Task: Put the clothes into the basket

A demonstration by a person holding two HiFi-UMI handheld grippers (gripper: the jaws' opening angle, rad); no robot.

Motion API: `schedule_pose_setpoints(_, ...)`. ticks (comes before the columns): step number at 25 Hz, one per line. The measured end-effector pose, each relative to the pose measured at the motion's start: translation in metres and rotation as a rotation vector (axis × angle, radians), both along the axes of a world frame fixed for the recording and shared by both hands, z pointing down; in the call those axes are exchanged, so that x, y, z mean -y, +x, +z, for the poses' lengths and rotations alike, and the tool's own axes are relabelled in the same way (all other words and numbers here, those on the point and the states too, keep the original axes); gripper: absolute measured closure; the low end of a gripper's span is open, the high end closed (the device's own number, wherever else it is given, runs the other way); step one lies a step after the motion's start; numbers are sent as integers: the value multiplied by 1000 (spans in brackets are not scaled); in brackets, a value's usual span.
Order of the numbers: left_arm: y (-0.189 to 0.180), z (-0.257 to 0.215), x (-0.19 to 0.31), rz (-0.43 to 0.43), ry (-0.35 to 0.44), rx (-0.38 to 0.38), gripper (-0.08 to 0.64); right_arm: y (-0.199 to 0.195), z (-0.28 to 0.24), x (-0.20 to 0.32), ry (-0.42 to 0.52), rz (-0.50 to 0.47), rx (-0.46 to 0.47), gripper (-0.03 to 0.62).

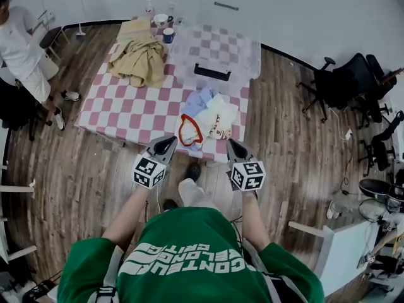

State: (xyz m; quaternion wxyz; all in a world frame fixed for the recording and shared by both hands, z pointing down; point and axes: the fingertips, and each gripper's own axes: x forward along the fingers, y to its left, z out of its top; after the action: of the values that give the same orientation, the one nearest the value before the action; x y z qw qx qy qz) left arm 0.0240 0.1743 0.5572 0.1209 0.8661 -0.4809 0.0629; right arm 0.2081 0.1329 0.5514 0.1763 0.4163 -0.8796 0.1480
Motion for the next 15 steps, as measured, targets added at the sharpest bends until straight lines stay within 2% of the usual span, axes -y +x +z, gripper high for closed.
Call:
schedule_pose_setpoints(9,15,12,92,23,-36,12,557,6,14,101,-28,27,52,584)
schedule_pose_setpoints(15,27,23,125,25,-65,23,557,13,30,133,-64,13,65,584)
